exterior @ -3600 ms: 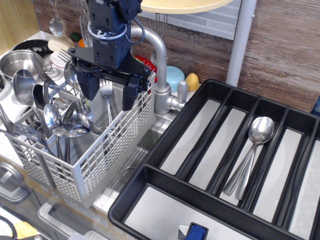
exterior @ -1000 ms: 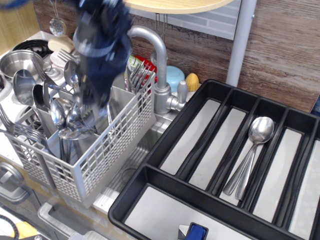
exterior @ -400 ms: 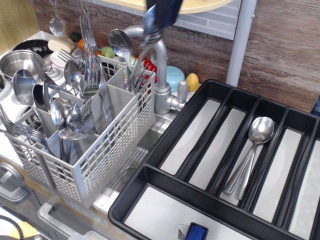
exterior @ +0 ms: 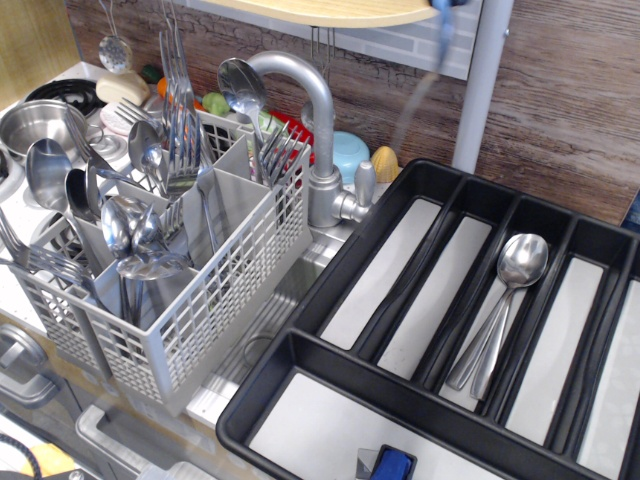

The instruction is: Put big spoon from basket to tray

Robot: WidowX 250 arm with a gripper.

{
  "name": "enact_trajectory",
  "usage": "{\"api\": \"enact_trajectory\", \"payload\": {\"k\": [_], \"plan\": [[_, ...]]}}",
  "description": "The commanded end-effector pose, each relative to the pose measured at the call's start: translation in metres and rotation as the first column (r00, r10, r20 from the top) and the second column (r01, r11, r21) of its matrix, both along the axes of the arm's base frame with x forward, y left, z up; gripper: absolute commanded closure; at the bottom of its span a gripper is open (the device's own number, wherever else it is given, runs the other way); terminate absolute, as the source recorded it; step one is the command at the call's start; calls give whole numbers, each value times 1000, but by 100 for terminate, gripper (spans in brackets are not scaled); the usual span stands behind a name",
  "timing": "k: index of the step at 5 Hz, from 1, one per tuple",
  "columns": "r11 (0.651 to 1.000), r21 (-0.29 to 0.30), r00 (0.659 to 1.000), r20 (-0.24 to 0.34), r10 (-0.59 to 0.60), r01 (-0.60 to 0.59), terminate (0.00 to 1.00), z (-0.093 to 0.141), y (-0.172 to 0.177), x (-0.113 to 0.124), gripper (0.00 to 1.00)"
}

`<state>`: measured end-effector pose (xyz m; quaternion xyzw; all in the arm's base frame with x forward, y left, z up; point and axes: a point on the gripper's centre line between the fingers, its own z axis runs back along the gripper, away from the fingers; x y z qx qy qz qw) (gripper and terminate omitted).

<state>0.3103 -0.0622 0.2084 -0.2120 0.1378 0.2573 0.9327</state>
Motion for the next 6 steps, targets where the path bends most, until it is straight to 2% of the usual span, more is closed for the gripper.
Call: {"api": "enact_trajectory", "payload": {"k": [1, 2, 3, 4, 5, 6], "plan": [[937, -108, 943, -29, 331, -332, 0, -11, -13, 1, 100], [887, -140, 897, -20, 441, -439, 0, -41, -17, 2, 100], [864, -259, 893, 13, 450, -432, 0, -56, -16, 9, 100], [796, -329, 855, -82, 512, -508, 0, -70, -28, 21, 100], [778, -317, 830, -55, 555, -542, 0, -80, -30, 25, 100], [769, -237, 803, -106, 586, -593, 0, -92, -35, 27, 100]]}}
